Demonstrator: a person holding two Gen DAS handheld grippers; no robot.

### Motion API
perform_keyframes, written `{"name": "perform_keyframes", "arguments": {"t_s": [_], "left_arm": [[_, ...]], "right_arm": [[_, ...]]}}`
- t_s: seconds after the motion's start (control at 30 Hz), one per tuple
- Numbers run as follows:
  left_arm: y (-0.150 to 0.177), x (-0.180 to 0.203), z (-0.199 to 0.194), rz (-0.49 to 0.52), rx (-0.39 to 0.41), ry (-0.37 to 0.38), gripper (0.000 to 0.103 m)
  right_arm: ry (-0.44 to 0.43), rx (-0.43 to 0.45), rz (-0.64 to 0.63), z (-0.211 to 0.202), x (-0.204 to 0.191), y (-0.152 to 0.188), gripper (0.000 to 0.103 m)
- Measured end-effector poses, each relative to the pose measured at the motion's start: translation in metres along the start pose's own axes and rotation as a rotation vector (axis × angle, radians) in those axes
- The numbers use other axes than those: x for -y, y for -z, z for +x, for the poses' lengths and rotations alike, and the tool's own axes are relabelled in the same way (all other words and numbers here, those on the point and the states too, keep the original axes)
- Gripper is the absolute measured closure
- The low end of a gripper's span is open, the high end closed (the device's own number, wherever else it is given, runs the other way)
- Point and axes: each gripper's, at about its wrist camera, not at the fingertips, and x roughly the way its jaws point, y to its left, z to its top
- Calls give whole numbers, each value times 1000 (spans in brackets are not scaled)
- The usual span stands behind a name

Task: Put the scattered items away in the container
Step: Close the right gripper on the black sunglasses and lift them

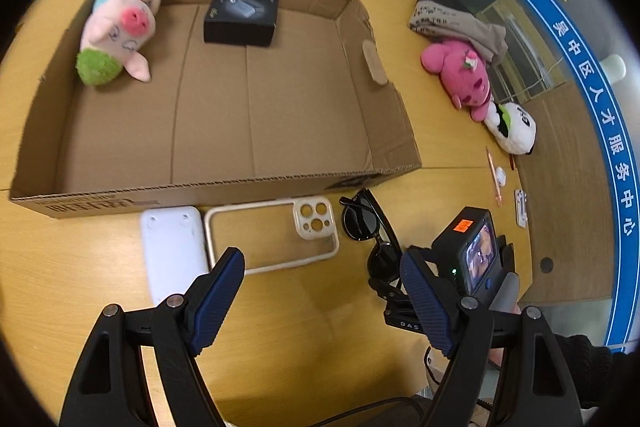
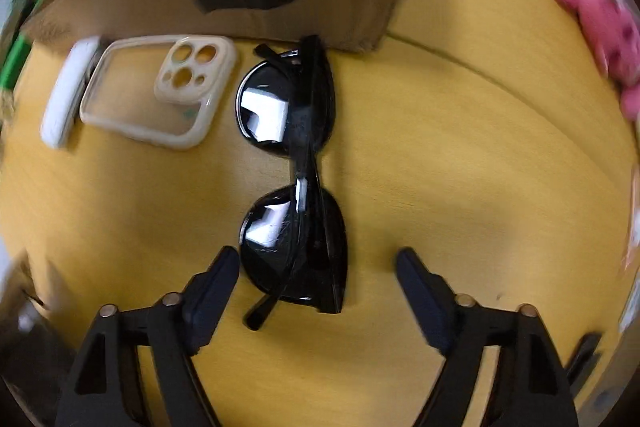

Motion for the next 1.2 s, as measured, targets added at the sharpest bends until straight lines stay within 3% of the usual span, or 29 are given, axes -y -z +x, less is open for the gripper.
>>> {"name": "perform_keyframes", "arguments": {"t_s": [0.1, 0.13, 0.27, 0.5, 0.63, 0.77, 0.97, 1.03, 1.07, 1.2], "left_arm": [[0, -1, 13, -16, -25, 19, 23], [-1, -1, 16, -18, -33, 24, 23], [-2, 1, 31, -15, -61, 46, 23], [-1, 5, 71, -34, -153, 149, 23], [-1, 7, 103, -54, -225, 215, 23], [1, 4, 135, -121, -288, 279, 24], [7, 4, 154, -146, -324, 298, 26], [9, 2, 154, -149, -325, 311, 39], [10, 1, 155, -156, -328, 318, 55], [9, -1, 146, -174, -304, 367, 64]], "right_arm": [[4, 20, -5, -2, -3, 0, 34], [4, 26, -4, -3, -4, 0, 43], [-19, 13, 14, -3, -3, 1, 43], [-261, -1, 221, -5, 14, 13, 43], [-346, 5, 288, -11, 18, 17, 43], [-424, -11, 331, -17, 17, 16, 43], [-476, -2, 295, -37, -4, 1, 43], [-487, 7, 282, -43, -10, -3, 43], [-488, 17, 271, -47, -13, -5, 43], [-483, 46, 227, -65, -26, -15, 43]]}}
